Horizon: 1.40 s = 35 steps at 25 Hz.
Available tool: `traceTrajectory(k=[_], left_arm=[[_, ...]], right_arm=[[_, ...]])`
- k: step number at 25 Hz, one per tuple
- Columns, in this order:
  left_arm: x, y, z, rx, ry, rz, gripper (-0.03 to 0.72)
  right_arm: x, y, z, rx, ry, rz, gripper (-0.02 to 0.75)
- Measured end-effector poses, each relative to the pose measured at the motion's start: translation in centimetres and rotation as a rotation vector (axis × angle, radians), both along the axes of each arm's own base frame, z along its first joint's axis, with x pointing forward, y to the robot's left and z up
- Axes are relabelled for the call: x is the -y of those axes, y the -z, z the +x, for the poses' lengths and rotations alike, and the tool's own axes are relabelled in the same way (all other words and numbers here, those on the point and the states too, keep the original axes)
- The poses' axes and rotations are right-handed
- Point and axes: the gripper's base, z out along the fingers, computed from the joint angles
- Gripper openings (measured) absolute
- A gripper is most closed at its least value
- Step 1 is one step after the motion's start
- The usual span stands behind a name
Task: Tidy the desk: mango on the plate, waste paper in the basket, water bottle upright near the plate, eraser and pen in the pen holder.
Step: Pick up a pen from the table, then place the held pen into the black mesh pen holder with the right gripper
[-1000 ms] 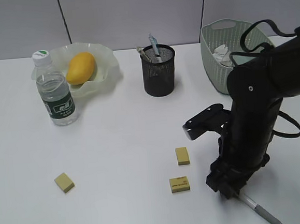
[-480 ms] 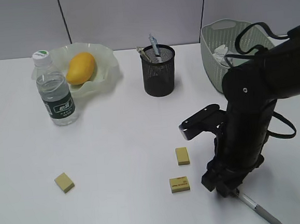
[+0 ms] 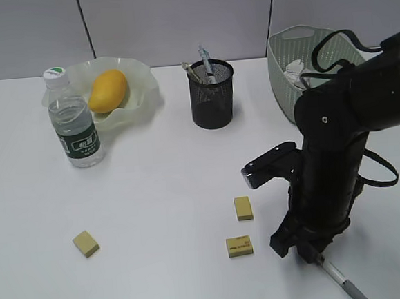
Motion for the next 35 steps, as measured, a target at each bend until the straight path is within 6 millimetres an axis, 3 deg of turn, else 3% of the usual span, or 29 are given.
traceTrajectory(k=[6, 12, 24, 35], left_arm=[[0.0, 0.0, 0.0, 0.000, 0.000, 0.000, 0.502], [0.0, 0.0, 0.0, 0.000, 0.000, 0.000, 0.502], [0.0, 0.0, 0.0, 0.000, 0.000, 0.000, 0.502], [0.0, 0.0, 0.0, 0.000, 0.000, 0.000, 0.502]], right_arm=[[0.2, -0.6, -0.4, -0.027, 0.049, -0.010, 0.155], [0.2, -4.0, -0.4, 0.066, 0.075, 0.057, 0.153], [-0.9, -13.1, 1.4, 0.612, 0.112, 0.446, 0.153], [-2.2, -16.4, 3.9, 1.037, 0.115, 0.728, 0.153]])
